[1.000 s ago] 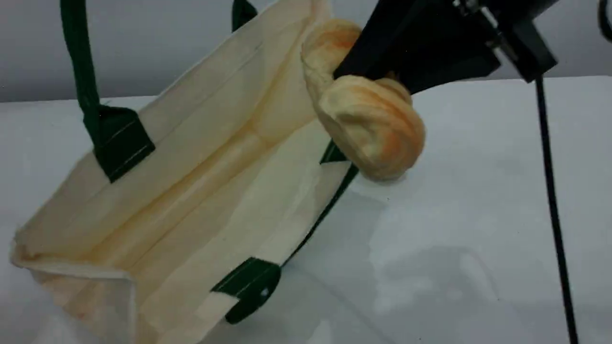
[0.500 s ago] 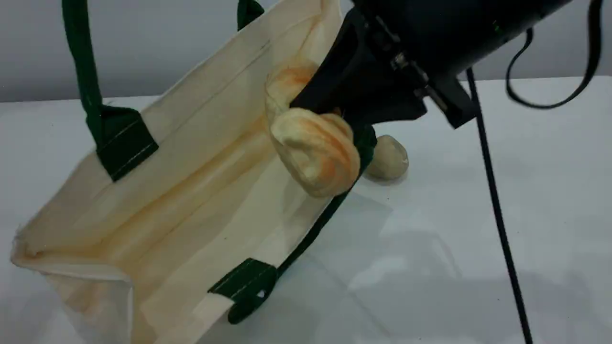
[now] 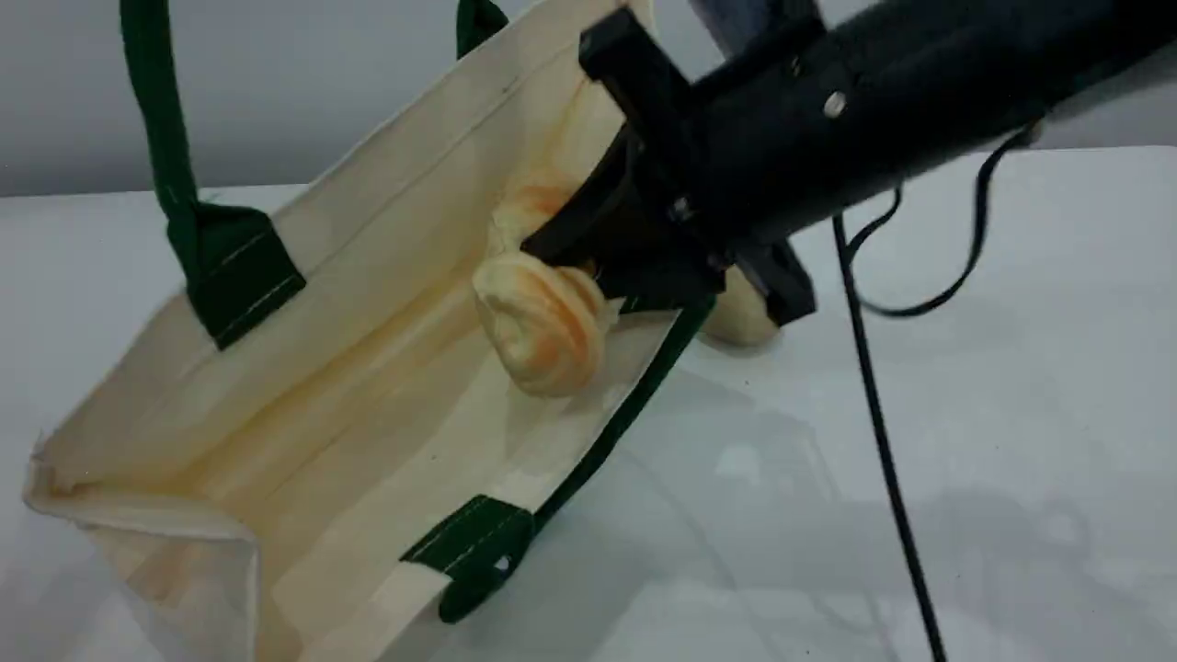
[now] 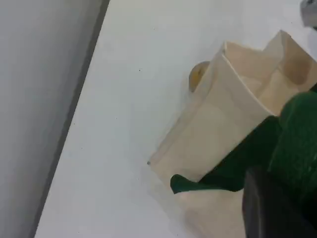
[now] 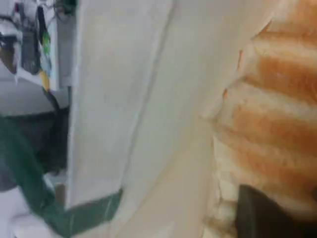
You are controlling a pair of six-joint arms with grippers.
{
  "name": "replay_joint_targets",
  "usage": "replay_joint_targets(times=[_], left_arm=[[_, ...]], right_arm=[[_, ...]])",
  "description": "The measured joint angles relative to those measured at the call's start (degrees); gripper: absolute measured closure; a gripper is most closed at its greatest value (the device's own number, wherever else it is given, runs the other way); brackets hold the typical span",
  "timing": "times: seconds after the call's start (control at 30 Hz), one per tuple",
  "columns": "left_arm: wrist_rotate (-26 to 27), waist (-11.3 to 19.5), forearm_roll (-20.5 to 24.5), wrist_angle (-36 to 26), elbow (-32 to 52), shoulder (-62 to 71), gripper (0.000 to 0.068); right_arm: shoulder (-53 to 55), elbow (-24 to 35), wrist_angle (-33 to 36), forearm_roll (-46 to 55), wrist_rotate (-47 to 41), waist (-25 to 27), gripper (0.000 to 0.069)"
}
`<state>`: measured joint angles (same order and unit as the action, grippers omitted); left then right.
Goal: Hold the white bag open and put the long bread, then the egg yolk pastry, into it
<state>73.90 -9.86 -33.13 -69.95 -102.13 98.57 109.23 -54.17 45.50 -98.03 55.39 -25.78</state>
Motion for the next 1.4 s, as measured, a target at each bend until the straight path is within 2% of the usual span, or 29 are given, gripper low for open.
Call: replay_joint_targets(times=[0.13, 0.23, 0.43, 0.5, 0.57, 0.67, 0.9, 1.07, 1.4], left_arm=[[0.0, 0.0, 0.0, 0.0, 0.0, 0.0, 0.0602], [0.0, 0.0, 0.0, 0.0, 0.0, 0.0, 0.0602], [0.0, 0.0, 0.0, -0.1, 0.0, 0.0, 0.0602], [0.0, 0.0, 0.1, -0.1, 0.0, 0.0, 0.0602], [0.0, 0.0, 0.1, 0.0, 0.0, 0.0, 0.0602], [0.0, 0.0, 0.1, 0.0, 0.0, 0.0, 0.0602], [0.0, 0.0, 0.4, 0.0, 0.0, 0.1, 0.0602], [0.0, 0.0, 1.9, 0.0, 0.0, 0.1, 0.0602], [0.0, 0.0, 1.8, 0.0, 0.0, 0.1, 0.0602]], right_arm=[[2.5, -0.5, 0.1, -2.1, 4.2, 0.0, 0.0586], [2.9, -0.6, 0.3, -2.1, 4.2, 0.0, 0.0514], [2.9, -1.8, 2.1, -2.1, 2.3, 0.0, 0.0202], [2.9, -2.6, 3.9, -1.9, 1.3, 0.0, 0.0123], [2.9, -3.5, 5.7, -1.8, 1.5, 0.0, 0.0077], [2.9, -5.1, 7.5, -1.8, 1.6, 0.1, 0.0071], [2.8, -10.2, 9.9, -0.2, -2.3, 2.0, 0.0122], [2.7, -15.8, 11.8, 10.9, -9.6, 4.4, 0.0125], [2.7, -29.5, 12.9, 30.7, -23.4, 7.4, 0.0125]])
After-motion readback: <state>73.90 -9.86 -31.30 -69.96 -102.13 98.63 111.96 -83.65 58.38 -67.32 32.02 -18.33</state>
